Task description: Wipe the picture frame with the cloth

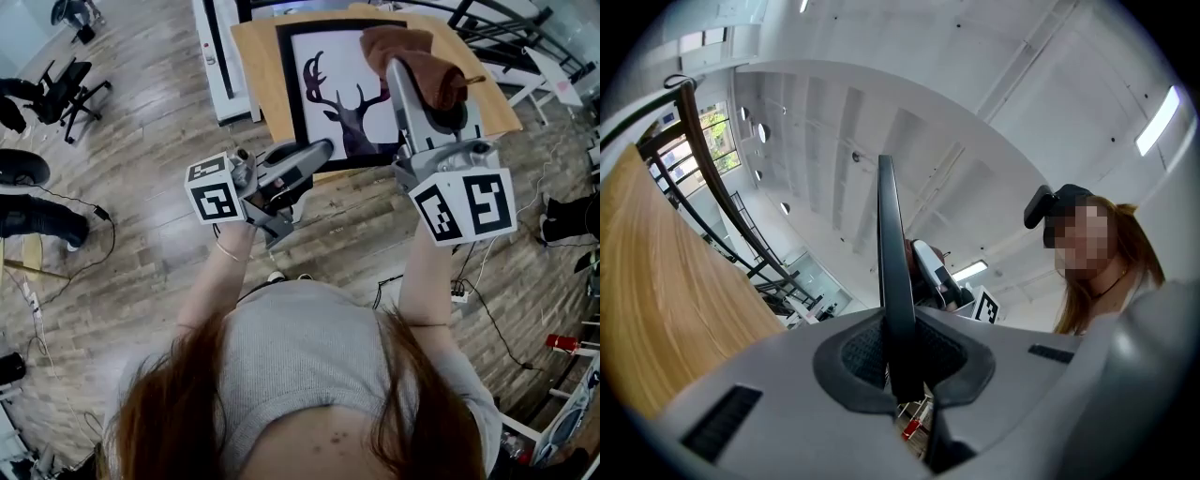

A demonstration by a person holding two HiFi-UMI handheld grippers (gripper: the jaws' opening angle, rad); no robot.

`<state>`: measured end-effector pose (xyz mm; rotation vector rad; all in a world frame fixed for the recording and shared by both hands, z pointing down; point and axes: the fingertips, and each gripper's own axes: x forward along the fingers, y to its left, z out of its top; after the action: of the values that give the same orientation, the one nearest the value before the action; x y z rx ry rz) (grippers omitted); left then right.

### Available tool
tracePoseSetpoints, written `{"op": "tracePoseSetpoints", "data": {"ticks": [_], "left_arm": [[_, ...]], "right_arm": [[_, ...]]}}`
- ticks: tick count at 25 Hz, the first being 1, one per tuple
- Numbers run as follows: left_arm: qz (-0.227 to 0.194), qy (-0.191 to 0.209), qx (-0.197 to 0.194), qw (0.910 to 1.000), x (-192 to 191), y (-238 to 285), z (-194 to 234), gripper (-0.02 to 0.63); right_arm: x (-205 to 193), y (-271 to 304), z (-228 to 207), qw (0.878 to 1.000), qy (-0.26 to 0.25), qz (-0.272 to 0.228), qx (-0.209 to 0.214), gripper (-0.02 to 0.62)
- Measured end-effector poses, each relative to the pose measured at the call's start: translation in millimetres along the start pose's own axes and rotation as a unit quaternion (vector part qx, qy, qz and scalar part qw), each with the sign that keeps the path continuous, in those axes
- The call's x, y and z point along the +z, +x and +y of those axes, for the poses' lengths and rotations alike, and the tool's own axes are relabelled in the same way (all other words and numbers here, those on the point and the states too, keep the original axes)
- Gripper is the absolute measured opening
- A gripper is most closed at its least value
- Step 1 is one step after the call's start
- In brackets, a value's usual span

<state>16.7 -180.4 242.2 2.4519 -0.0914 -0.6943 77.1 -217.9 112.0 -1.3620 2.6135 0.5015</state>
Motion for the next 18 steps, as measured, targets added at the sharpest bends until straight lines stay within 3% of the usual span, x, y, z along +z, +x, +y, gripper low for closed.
{"op": "tracePoseSetpoints", "data": {"ticks": [18], "left_arm": [[-0.007, -0.001, 0.01, 0.9999, -1, -1, 5, 0.034]], "right_arm": [[-31, -33, 10, 0.998, 0.057, 0.03, 0.013, 0.097]]}}
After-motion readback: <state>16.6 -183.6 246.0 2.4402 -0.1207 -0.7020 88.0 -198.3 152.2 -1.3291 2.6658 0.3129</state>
